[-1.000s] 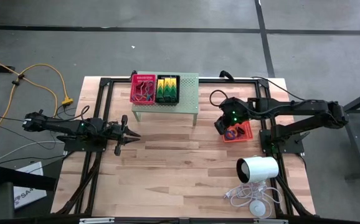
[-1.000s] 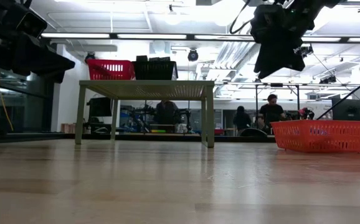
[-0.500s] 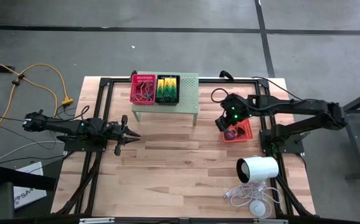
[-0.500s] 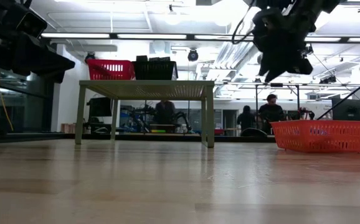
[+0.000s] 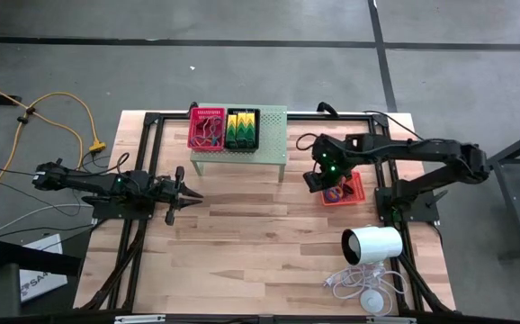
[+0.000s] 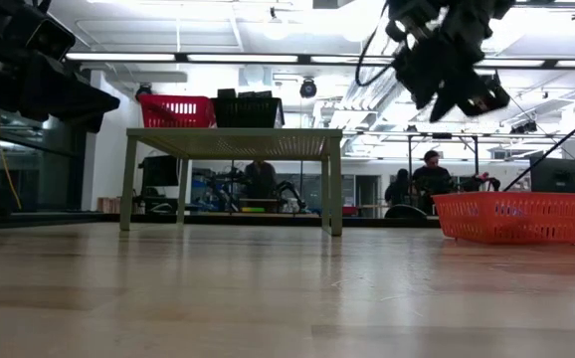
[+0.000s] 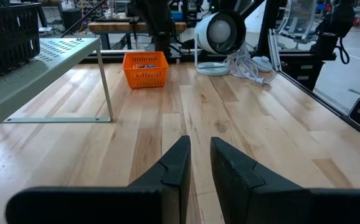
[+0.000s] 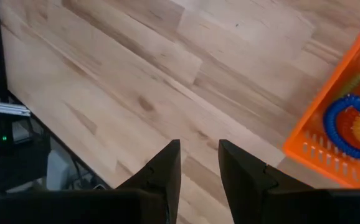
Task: Pick & Place Office Desk Supplies
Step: Put the orange bin on the shelf
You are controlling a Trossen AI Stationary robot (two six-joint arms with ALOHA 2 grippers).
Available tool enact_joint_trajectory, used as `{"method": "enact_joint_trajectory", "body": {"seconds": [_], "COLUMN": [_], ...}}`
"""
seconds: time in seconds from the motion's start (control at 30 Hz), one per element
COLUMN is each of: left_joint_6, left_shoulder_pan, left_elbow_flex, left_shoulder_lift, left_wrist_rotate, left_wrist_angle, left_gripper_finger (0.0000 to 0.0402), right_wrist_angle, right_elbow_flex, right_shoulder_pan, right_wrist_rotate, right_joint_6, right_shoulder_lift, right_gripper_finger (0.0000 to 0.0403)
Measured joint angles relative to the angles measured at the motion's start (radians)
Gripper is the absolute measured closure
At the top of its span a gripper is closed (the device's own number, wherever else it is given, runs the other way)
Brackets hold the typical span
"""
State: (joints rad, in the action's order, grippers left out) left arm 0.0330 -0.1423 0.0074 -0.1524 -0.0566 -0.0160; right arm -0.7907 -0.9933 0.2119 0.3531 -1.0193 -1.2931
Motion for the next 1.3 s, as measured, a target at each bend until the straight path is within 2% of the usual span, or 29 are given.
{"method": "enact_joint_trajectory", "body": {"seconds": [0.23,0.33,0.73,0.87,1.07,1.3], "left_joint_6": [0.0,0.0,0.0,0.0,0.0,0.0], "left_shoulder_pan": [0.0,0.0,0.0,0.0,0.0,0.0], "left_elbow_flex": [0.0,0.0,0.0,0.0,0.0,0.0], "left_shoulder_lift": [0.0,0.0,0.0,0.0,0.0,0.0], "left_wrist_rotate": [0.0,0.0,0.0,0.0,0.0,0.0], "left_wrist_angle": [0.0,0.0,0.0,0.0,0.0,0.0], "left_gripper_finger": [0.0345,0.0345,0.0345,0.0345,0.0345,0.0345], "right_wrist_angle": [-0.173,-0.201,-0.21,-0.225,-0.315,-0.326], "right_elbow_flex": [-0.182,-0.219,-0.223,-0.223,-0.223,-0.223], "right_shoulder_pan": [-0.006,-0.019,-0.104,-0.116,-0.11,-0.125], "right_wrist_rotate": [-0.031,-0.057,-0.118,-0.146,-0.256,-0.313], "right_joint_6": [-0.028,-0.057,-0.236,-0.246,-0.253,-0.257], "right_shoulder_lift": [-0.052,-0.059,-0.142,-0.19,-0.23,-0.295], "right_gripper_finger": [0.0308,0.0308,0.0308,0.0308,0.0308,0.0308]}}
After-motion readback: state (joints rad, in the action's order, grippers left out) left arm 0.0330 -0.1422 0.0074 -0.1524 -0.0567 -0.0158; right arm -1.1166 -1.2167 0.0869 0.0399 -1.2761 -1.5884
